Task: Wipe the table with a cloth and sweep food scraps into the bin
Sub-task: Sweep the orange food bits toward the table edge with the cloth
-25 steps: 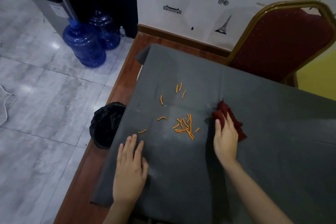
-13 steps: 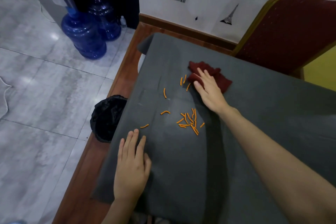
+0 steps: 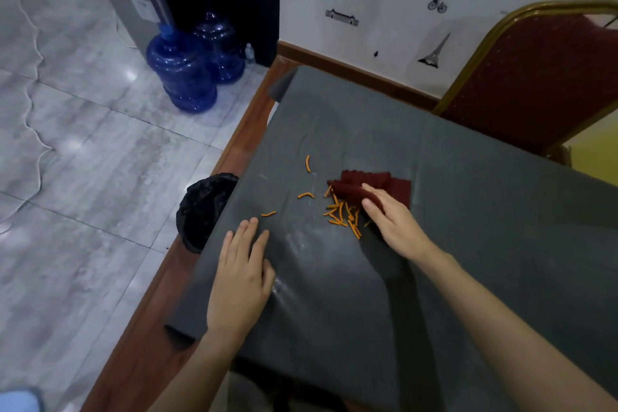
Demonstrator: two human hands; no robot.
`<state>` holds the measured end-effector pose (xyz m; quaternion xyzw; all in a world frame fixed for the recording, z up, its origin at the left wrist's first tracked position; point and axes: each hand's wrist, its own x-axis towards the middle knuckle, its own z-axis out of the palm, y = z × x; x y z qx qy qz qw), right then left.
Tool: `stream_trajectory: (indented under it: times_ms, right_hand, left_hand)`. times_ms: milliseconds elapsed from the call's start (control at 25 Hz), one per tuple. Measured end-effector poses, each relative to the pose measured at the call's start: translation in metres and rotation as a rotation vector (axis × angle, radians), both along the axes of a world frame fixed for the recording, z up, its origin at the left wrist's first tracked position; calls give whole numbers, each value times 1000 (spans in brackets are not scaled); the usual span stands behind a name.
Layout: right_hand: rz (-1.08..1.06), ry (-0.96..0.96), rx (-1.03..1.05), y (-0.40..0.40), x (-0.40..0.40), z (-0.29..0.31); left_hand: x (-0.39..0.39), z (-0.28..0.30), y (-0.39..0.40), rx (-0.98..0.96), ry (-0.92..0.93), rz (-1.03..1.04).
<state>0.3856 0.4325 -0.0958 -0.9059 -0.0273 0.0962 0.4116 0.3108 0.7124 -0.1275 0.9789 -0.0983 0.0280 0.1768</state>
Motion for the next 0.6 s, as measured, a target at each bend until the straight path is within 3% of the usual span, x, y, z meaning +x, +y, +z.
stream_trajectory:
  times_ms: [120,360,440,600]
  right_hand:
    - [-240,-56,87,6,-3,8]
    - [-481,-45,180,42,56,6]
    - [-422,-26,113,54,86,2]
    - [-105,18,-92,65,110,-4]
  left_hand:
    - [1,-1,1,6,-12,5]
    - [1,-4,3,-11,3,8]
    - [1,-4,3,-18,6,7]
    - [2,-4,3,-17,23,0]
